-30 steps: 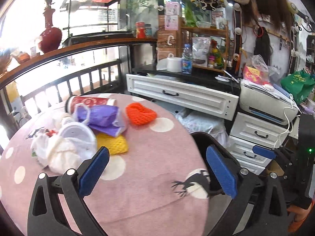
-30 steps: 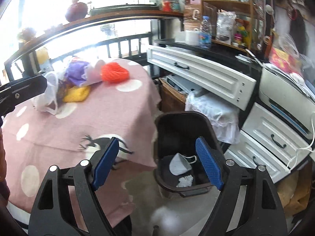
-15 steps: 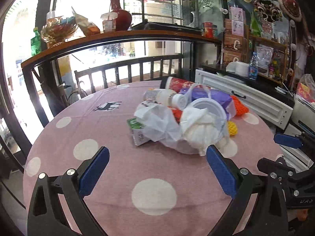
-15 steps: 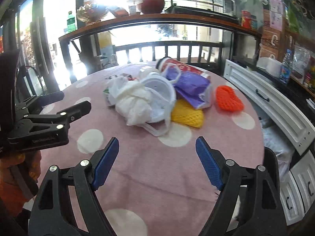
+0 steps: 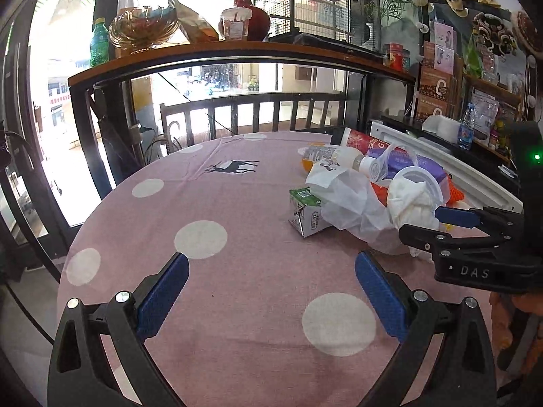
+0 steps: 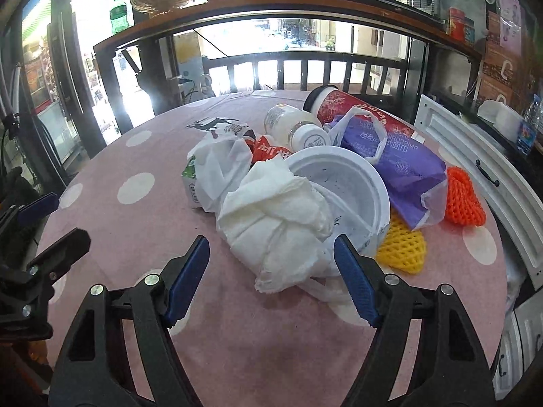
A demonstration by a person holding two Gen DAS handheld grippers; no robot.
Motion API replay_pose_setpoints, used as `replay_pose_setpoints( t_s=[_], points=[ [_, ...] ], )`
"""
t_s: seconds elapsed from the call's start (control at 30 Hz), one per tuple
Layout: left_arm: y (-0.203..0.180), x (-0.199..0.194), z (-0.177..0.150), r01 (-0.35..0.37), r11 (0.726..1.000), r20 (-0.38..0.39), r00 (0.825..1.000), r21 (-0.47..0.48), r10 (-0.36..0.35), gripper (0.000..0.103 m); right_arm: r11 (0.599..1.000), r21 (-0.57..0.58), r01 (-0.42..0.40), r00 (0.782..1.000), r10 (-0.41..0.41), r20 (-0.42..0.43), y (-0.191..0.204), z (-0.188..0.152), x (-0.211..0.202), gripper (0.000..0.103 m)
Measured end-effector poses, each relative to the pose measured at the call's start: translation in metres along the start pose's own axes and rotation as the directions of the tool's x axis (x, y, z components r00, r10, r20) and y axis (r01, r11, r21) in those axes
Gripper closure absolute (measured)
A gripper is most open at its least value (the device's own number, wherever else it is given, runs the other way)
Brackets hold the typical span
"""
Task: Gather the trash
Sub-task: 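Return both tools to the table and grasp the white tissue bundle with the right tool, then grasp the white plastic bag with the left tool while the right tool holds tissues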
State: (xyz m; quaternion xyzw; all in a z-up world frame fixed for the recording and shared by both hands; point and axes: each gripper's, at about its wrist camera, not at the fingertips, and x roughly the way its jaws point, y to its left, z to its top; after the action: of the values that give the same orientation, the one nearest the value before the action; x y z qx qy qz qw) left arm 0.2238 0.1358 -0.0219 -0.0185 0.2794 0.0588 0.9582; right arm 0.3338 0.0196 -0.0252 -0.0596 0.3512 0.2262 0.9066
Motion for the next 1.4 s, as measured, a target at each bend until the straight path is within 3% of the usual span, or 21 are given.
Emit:
replay_pose_setpoints(
  t_s=[0.17,0.23,0.27,0.33,0.47,0.63,0.9,1.07,1.13,1.27,1.37,1.4],
  points=[
    [0.011,0.001,0.000,0.013,1.000,-0.006,1.000,-0.022,-0.013,0.006,1.000,-0.007,0.030,0.999,-0.031,-0.022,0.000,0.004,0.018,0.042],
    [0.011,0.003,0.002,0.013,1.000,-0.010,1.000,-0.023,-0.013,0.006,0.999,-0.018,0.026,0.999,-0.027,-0.027,0.002,0.003,0.019,0.061],
    [0.012,0.004,0.002,0.016,1.000,-0.010,1.000,-0.024,-0.016,0.006,0.999,-0.027,0.026,0.999,-0.026,-0.024,0.003,0.002,0.019,0.064],
    [0.010,0.007,0.003,0.026,0.999,-0.014,1.000,-0.021,-0.026,0.006,0.999,-0.042,0.016,1.000,-0.016,-0.016,0.004,-0.002,0.014,0.080],
    [0.006,0.020,0.006,0.049,0.999,-0.034,0.998,-0.020,-0.049,0.006,0.998,-0.020,-0.054,0.999,0.055,0.002,-0.002,-0.005,-0.006,0.082],
    [-0.006,0.036,0.013,0.123,0.991,-0.077,0.989,-0.060,-0.128,0.006,0.997,-0.017,-0.074,0.997,0.074,0.027,-0.008,-0.012,-0.037,0.082],
    [-0.031,0.067,0.027,0.235,0.954,-0.114,0.959,-0.188,-0.259,0.007,0.998,-0.058,0.025,0.997,-0.021,0.067,-0.020,-0.034,-0.071,0.082],
    [-0.045,0.089,0.037,0.261,0.937,-0.135,0.945,-0.234,-0.297,0.018,0.995,-0.066,0.072,0.994,-0.066,0.082,-0.030,-0.049,-0.085,0.082],
    [-0.049,0.100,0.038,0.247,0.938,-0.161,0.943,-0.245,-0.290,0.029,0.995,-0.059,0.076,0.994,-0.071,0.080,-0.034,-0.053,-0.087,0.082],
    [-0.046,0.111,0.036,0.248,0.923,-0.169,0.937,-0.294,-0.306,0.038,0.995,-0.048,0.087,0.993,-0.083,0.081,-0.041,-0.061,-0.092,0.082],
    [-0.046,0.113,0.035,0.243,0.927,-0.177,0.937,-0.285,-0.301,0.062,0.995,-0.039,0.091,0.993,-0.088,0.081,-0.044,-0.064,-0.093,0.082],
    [-0.045,0.113,0.035,0.240,0.928,-0.181,0.937,-0.286,-0.299,0.075,0.995,-0.035,0.091,0.993,-0.088,0.080,-0.045,-0.065,-0.093,0.082]
  ],
)
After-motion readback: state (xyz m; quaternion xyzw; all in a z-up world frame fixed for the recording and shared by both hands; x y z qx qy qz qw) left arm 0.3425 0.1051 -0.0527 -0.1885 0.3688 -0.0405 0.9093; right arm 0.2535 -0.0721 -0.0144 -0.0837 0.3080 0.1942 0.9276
